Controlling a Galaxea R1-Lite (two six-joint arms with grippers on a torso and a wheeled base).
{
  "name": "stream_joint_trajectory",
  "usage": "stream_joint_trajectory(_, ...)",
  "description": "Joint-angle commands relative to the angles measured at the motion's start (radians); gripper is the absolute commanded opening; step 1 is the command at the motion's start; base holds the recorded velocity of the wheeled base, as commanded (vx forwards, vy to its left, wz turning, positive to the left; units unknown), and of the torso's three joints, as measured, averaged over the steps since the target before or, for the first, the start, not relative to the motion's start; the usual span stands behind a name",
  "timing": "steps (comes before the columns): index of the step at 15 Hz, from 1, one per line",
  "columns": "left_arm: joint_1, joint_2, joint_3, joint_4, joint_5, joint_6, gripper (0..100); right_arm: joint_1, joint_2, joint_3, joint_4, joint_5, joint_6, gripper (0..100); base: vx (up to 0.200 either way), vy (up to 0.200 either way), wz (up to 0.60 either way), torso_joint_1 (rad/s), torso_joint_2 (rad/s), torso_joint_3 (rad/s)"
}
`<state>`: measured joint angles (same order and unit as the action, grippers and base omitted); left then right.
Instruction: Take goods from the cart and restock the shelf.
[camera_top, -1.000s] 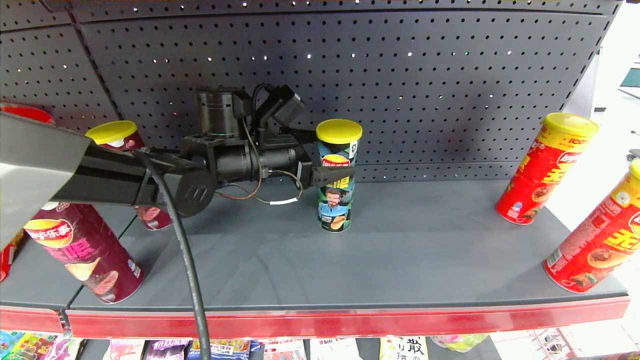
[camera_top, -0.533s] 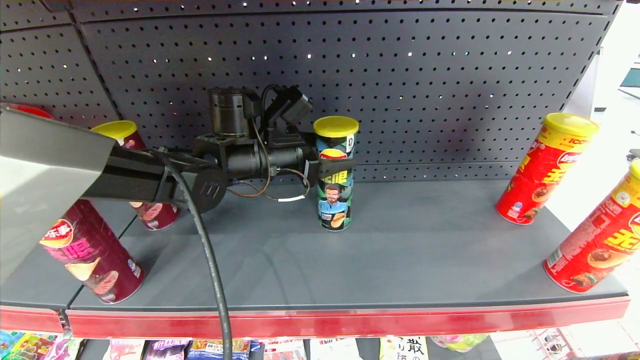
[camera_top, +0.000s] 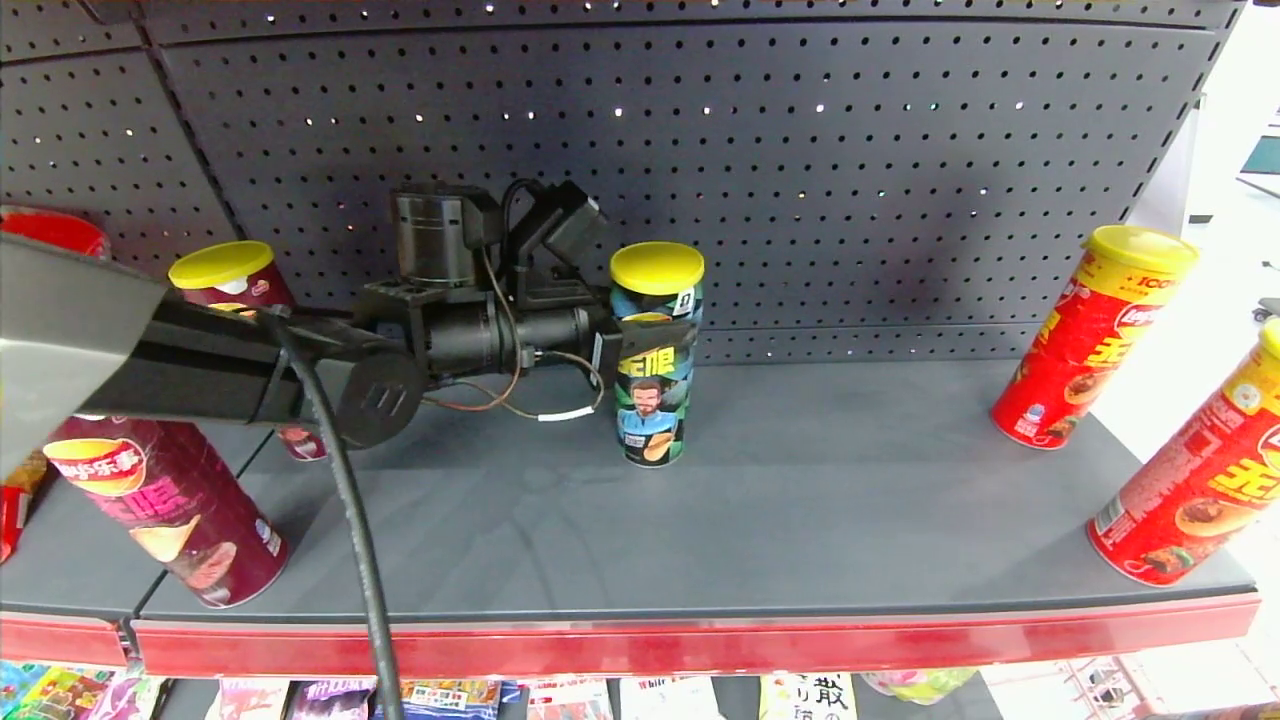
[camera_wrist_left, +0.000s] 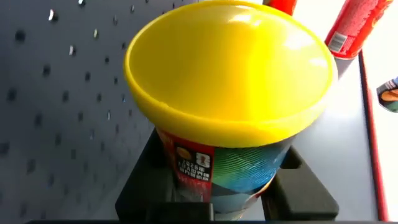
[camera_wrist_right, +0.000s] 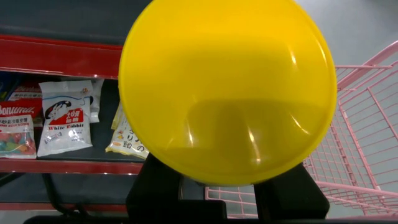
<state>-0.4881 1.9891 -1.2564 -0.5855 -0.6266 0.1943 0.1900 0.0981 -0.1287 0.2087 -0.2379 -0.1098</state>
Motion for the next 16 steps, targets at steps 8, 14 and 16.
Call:
stream_joint_trajectory(8,-0.126,-0.322,0.426,-0.112,0.208,-0.101,0,0.000,0.002,0.000,0.000,0.005,-0.002,0,0.000,0.000,0.00,0.000,0.00,0.000)
stream_joint_trajectory(14,-0.138,-0.369,0.505,-0.120,0.232,-0.093,0,0.000,0.002,0.001,0.000,0.005,-0.002,0,0.000,0.000,0.00,0.000,0.00,0.000)
stream_joint_trajectory(16,-0.142,-0.369,0.506,-0.120,0.234,-0.093,0,0.000,0.002,0.000,0.000,0.005,-0.001,0,0.000,0.000,0.00,0.000,0.00,0.000)
